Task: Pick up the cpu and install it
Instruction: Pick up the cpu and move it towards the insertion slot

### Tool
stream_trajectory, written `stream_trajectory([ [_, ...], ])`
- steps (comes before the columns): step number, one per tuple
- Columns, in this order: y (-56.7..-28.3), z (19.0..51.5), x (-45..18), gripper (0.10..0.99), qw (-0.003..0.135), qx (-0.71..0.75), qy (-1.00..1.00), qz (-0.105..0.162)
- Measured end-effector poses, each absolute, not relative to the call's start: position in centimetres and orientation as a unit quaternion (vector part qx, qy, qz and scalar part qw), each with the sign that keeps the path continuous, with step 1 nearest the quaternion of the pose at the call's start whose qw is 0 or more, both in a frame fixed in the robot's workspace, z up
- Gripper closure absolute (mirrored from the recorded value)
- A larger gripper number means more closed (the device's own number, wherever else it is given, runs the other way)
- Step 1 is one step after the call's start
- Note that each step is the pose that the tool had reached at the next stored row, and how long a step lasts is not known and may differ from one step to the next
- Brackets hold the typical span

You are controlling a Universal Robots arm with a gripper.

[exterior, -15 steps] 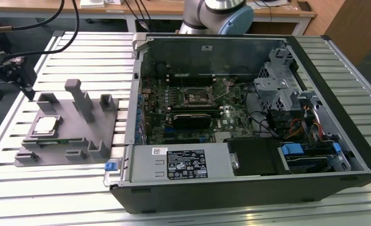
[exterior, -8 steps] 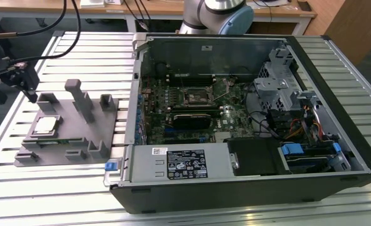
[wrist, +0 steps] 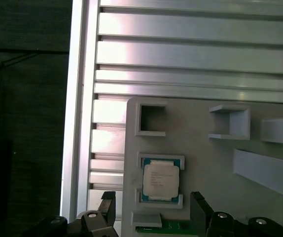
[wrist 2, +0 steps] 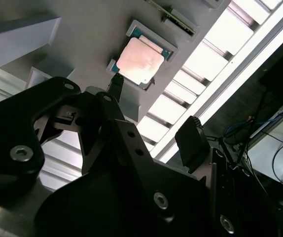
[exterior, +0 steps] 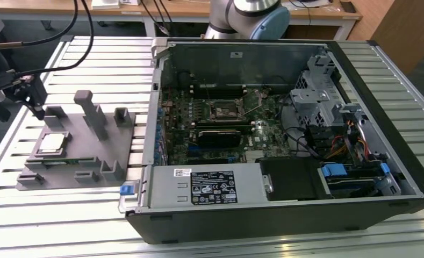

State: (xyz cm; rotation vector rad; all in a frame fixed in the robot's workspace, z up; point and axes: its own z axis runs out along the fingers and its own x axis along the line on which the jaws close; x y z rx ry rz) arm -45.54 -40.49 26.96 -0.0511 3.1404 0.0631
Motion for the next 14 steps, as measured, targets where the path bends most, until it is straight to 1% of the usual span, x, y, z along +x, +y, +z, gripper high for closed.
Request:
stream_trajectory([
  [14, -40.7, 25.7, -45.5, 0.38, 0.0, -0.017, 1.0, 0.02],
])
